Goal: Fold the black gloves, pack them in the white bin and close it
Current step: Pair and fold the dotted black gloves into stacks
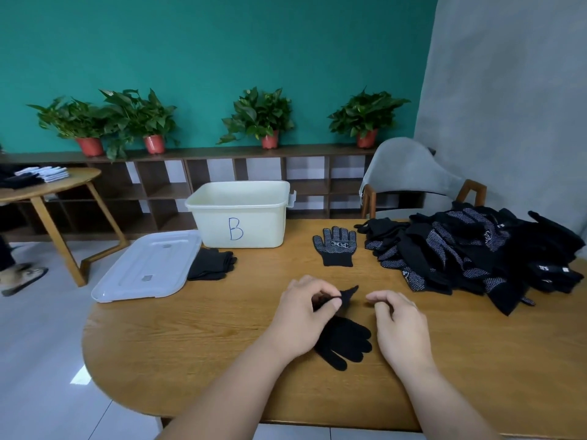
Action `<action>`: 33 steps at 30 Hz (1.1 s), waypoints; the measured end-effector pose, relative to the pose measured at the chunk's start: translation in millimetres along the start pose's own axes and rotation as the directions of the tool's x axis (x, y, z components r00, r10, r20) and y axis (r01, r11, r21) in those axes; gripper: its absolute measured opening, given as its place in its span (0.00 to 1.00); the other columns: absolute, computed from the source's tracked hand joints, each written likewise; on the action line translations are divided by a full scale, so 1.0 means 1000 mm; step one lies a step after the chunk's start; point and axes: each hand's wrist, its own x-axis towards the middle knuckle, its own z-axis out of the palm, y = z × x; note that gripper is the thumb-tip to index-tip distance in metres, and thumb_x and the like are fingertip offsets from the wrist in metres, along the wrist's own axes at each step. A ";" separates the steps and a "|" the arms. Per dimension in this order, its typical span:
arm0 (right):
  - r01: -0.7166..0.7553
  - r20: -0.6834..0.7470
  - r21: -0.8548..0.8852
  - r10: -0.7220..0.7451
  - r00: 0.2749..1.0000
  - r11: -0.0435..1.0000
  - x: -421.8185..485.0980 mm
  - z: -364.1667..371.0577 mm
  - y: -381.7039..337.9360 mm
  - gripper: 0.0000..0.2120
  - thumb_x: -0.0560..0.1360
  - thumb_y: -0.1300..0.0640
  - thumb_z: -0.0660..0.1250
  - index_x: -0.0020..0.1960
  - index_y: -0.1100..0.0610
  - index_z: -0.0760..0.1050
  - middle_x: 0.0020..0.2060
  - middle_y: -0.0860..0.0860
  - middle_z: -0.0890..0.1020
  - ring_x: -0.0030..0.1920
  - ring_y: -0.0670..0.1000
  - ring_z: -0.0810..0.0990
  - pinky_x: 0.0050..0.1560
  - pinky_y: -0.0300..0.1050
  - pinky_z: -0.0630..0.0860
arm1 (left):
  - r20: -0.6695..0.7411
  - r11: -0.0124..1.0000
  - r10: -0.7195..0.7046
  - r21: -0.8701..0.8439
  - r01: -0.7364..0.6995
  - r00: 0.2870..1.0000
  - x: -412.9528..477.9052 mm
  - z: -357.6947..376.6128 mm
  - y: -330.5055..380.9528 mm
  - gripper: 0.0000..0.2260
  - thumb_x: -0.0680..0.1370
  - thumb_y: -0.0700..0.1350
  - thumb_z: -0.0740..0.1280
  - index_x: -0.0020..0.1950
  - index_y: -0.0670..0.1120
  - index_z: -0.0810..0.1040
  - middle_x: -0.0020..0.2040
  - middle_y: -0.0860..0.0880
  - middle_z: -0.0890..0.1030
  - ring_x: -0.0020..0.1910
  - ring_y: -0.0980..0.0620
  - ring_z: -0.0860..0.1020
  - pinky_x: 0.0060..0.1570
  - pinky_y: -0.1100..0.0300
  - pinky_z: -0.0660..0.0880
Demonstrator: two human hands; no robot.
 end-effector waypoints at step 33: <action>-0.015 0.023 -0.047 0.016 1.000 0.999 -0.002 0.001 -0.004 0.14 0.82 0.56 0.62 0.47 0.40 0.82 0.50 0.33 0.81 0.57 0.45 0.78 0.61 0.52 0.78 | 0.316 0.744 -0.270 0.668 -0.011 0.909 -0.005 -0.004 -0.027 0.37 0.83 0.72 0.41 0.87 0.55 0.43 0.85 0.54 0.37 0.84 0.51 0.34 0.84 0.47 0.40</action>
